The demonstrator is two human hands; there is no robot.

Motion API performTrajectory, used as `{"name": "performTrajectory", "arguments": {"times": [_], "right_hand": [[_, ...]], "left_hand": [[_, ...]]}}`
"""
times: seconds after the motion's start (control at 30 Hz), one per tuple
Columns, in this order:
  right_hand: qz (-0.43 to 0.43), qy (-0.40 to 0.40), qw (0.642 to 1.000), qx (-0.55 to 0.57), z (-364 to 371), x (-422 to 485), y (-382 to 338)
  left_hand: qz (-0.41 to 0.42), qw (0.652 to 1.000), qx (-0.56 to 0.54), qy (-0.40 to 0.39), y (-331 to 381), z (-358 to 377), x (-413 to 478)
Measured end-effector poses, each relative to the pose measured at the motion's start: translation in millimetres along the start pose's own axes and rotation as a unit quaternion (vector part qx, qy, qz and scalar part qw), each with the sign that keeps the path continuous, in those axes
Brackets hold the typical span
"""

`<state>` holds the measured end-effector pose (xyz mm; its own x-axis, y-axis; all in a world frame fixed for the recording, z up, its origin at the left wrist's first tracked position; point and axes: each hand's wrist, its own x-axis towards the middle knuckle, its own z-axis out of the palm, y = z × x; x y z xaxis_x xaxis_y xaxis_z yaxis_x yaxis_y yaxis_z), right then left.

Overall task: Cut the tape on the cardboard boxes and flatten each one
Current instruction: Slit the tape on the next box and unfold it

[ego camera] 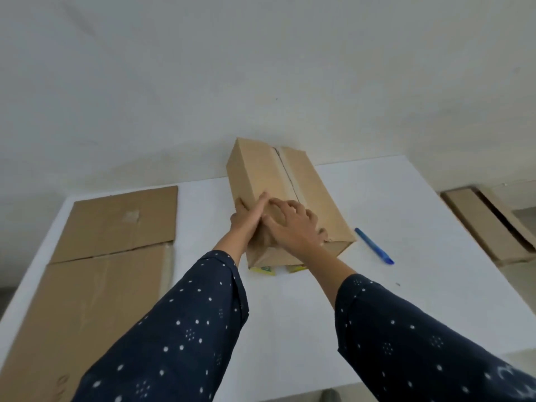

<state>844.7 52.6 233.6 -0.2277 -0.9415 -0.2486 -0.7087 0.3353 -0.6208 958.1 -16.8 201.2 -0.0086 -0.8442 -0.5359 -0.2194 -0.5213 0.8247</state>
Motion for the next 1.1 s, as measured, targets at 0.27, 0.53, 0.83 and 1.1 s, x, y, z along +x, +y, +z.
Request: {"name": "performTrajectory", "arguments": {"times": [0.27, 0.53, 0.83, 1.1], "right_hand": [[-0.019, -0.008, 0.996, -0.09, 21, 20, 37], [0.004, 0.182, 0.983, -0.02, -34, 59, 107], [0.133, 0.011, 0.978, -0.162, -41, 63, 239], [0.059, 0.097, 0.989, -0.092, -89, 117, 157]], "left_hand": [[0.03, 0.99, 0.127, 0.051, -34, 6, 5], [0.126, 0.895, 0.385, 0.186, -22, 47, 35], [0.178, 0.865, 0.395, 0.254, -26, 46, 52], [0.211, 0.878, 0.373, 0.215, -24, 35, 56]]}}
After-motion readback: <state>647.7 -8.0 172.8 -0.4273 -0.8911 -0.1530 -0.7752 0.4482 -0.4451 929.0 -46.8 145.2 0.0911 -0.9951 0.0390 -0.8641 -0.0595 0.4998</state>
